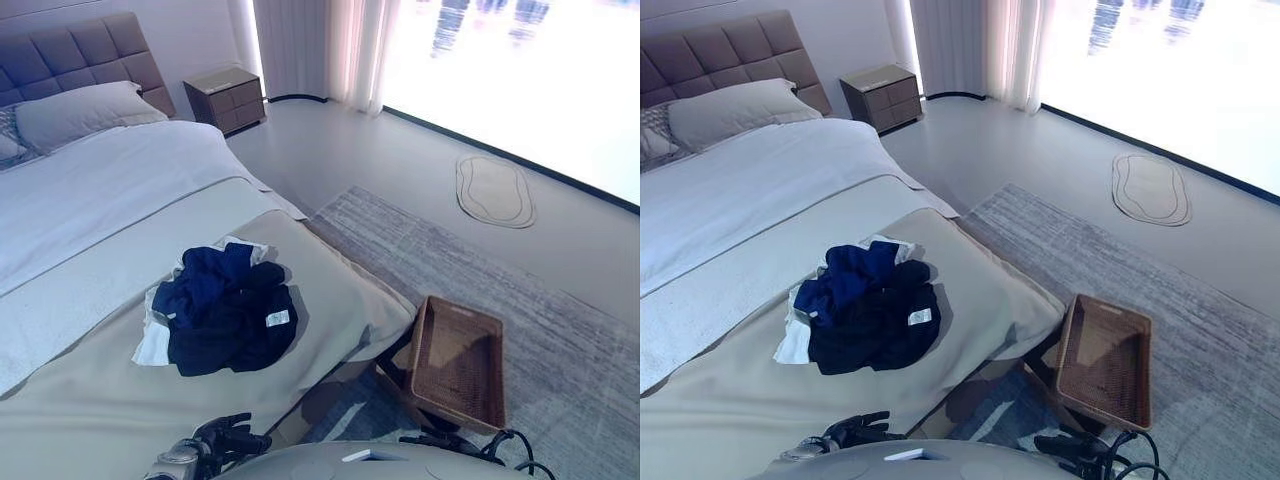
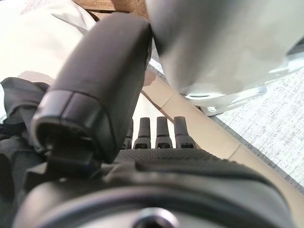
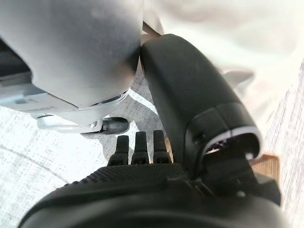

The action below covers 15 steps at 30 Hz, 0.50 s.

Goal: Pick up the clothes from the bed and place them into the basket

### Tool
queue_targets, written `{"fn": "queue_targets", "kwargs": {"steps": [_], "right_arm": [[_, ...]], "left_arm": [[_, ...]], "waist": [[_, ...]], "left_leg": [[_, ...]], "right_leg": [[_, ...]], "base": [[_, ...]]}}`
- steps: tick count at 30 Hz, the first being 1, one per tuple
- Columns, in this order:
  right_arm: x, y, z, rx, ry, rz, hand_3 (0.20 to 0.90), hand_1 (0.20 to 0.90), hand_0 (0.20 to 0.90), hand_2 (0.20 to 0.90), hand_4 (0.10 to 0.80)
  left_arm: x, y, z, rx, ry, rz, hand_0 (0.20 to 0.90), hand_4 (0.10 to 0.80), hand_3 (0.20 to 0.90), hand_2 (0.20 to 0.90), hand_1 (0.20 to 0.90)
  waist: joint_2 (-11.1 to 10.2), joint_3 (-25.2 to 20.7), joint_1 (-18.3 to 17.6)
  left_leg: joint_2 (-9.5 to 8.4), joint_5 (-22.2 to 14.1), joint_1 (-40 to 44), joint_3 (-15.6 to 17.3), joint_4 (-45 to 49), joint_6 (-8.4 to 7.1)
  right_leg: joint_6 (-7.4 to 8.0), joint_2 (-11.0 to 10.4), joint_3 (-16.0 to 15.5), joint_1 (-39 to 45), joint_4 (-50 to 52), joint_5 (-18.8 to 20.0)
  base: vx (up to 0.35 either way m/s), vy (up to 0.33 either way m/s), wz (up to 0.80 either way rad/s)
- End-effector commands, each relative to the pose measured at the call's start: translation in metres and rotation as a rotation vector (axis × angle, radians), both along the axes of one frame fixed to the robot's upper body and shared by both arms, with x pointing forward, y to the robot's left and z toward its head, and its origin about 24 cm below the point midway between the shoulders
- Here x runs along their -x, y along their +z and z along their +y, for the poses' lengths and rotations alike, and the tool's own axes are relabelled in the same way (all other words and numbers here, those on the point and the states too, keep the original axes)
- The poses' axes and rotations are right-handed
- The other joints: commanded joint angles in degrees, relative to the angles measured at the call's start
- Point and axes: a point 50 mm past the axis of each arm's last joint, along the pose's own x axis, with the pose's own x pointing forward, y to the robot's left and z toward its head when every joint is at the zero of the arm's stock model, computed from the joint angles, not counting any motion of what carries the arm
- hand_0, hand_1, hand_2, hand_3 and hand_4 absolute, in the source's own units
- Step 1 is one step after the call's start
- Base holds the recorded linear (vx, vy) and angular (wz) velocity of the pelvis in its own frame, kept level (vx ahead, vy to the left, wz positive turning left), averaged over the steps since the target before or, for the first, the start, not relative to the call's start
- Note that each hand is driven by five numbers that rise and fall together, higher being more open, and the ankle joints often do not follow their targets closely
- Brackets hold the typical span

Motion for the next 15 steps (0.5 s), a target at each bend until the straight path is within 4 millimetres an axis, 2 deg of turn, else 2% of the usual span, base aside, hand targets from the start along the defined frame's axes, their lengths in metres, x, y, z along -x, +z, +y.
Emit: {"fn": "queue_targets", "kwargs": {"steps": [1, 15], "right_arm": [[-0.008, 0.0006, -0.0002, 0.007, 0.065, 0.01, 0.9, 0.9, 0.9, 0.9, 0.8], [-0.0063, 0.0008, -0.0028, 0.001, -0.006, 0.002, 0.9, 0.9, 0.9, 0.9, 0.8]], "left_arm": [[-0.0143, 0.0019, -0.003, 0.004, -0.03, -0.043, 0.9, 0.8, 0.9, 0.9, 0.9], [-0.0099, 0.0008, -0.0015, -0.005, -0.002, -0.027, 0.9, 0.8, 0.9, 0.9, 0.9]], "waist": [[0.7, 1.9, 1.2], [0.8, 2.1, 1.8]], "left_leg": [[-4.86, -8.7, 3.2, 0.7, 0.4, 5.1], [-4.89, -8.5, 2.8, 0.2, 0.5, 5.08]], "right_leg": [[-0.14, 0.9, -3.6, -1.2, 5.3, -4.2], [-0.19, 0.8, -4.3, -1.4, 5.5, -4.3]], "base": [[0.0, 0.0, 0.0], [0.0, 0.0, 0.0]]}}
